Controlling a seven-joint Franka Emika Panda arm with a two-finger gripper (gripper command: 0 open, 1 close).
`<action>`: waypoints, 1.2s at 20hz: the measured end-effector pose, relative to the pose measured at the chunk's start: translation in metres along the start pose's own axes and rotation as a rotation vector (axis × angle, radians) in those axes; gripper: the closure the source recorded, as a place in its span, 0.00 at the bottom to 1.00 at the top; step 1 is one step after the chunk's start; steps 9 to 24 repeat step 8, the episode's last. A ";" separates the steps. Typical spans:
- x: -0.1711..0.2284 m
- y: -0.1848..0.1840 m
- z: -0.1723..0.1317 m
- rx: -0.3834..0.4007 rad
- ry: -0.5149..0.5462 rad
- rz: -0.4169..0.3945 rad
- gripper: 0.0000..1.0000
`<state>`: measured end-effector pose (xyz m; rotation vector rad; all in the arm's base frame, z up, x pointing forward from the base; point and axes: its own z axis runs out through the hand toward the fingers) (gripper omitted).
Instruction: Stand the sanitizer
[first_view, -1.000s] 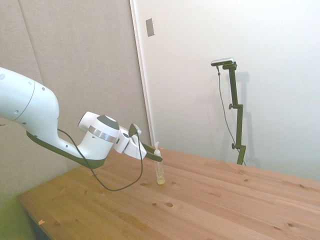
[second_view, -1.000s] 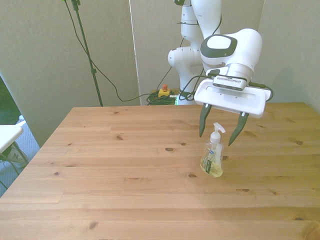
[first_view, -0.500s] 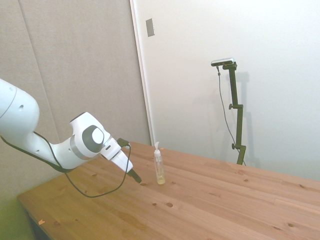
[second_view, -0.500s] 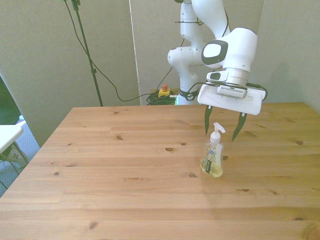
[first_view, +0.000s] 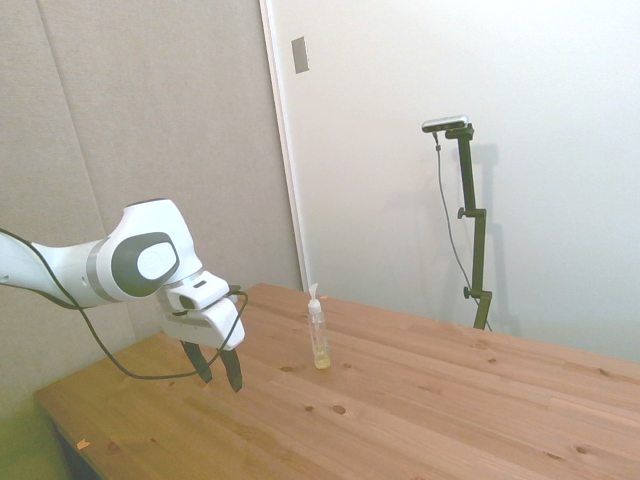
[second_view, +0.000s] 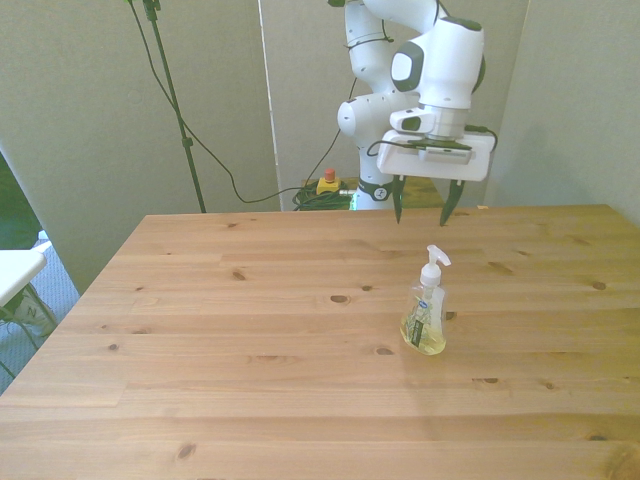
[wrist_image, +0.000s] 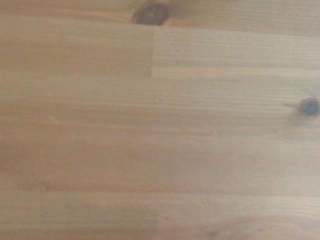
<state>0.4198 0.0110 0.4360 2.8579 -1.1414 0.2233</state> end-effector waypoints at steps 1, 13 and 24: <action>0.003 0.005 -0.004 0.009 -0.013 -0.018 0.00; 0.005 0.011 -0.008 0.030 -0.074 -0.097 0.00; 0.005 0.011 -0.008 0.030 -0.074 -0.097 0.00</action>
